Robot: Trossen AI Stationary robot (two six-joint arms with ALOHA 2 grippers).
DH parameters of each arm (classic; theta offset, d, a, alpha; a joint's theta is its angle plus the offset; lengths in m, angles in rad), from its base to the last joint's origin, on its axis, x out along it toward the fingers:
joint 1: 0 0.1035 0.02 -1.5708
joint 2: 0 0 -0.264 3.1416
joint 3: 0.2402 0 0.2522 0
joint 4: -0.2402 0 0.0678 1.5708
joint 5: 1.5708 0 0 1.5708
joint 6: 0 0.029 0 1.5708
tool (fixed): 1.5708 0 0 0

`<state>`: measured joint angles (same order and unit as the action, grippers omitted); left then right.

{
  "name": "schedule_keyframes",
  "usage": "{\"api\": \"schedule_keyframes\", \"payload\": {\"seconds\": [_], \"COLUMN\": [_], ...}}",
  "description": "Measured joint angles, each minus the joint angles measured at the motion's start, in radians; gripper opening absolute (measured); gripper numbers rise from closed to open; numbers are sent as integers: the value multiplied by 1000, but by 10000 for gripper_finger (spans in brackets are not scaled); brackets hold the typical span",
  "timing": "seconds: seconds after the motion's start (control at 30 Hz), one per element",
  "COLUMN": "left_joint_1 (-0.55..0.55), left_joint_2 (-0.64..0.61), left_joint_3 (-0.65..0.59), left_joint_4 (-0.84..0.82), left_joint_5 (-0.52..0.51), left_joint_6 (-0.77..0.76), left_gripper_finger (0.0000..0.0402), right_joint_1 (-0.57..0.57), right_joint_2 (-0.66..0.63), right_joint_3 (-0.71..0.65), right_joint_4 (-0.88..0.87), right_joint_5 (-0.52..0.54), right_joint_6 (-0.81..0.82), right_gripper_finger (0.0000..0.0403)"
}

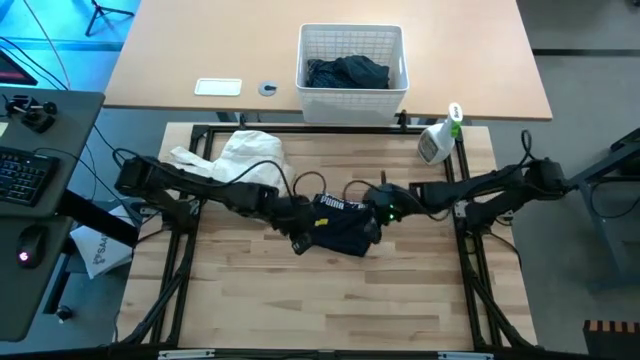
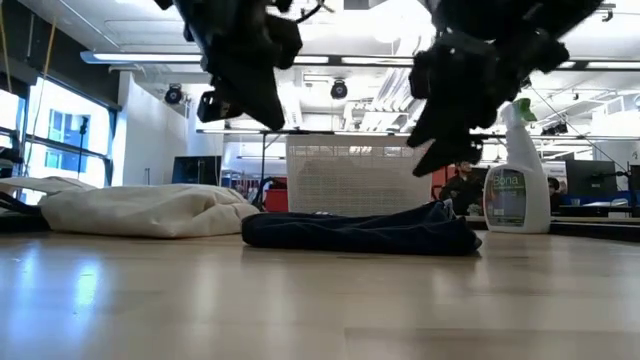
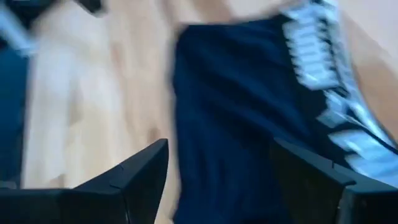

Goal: Fold laundry
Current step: Fold the blue underwear

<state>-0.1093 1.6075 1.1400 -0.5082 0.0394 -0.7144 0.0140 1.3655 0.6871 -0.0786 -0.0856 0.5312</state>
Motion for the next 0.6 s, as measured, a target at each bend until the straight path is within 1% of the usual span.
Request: {"api": "schedule_keyframes", "payload": {"seconds": [0.1, 0.17, 0.23, 0.3, 0.47, 0.53, 0.6], "left_joint_1": [52, 97, 153, 213, 333, 362, 384], "left_joint_2": [9, 16, 22, 38, 122, 167, 208], "left_joint_3": [0, -1, 0, 0, 0, 0, 0], "left_joint_4": [-33, -28, 7, 17, 47, 61, 96], "left_joint_5": [-22, -21, -16, -1, 57, 112, 185], "left_joint_6": [-8, 42, 116, 167, 192, 193, 194], "left_gripper_finger": [5, 15, 35, 63, 150, 184, 213], "right_joint_1": [-36, -72, -107, -136, -165, -156, -142], "right_joint_2": [-3, -3, 3, 3, 3, 3, 3], "right_joint_3": [74, 116, 125, 110, 24, -6, -22], "right_joint_4": [-166, -268, -316, -298, -263, -252, -252], "right_joint_5": [39, 51, 71, 78, 59, 54, 49], "right_joint_6": [104, 184, 272, 388, 639, 704, 729], "right_gripper_finger": [274, 268, 262, 257, 254, 254, 254]}}
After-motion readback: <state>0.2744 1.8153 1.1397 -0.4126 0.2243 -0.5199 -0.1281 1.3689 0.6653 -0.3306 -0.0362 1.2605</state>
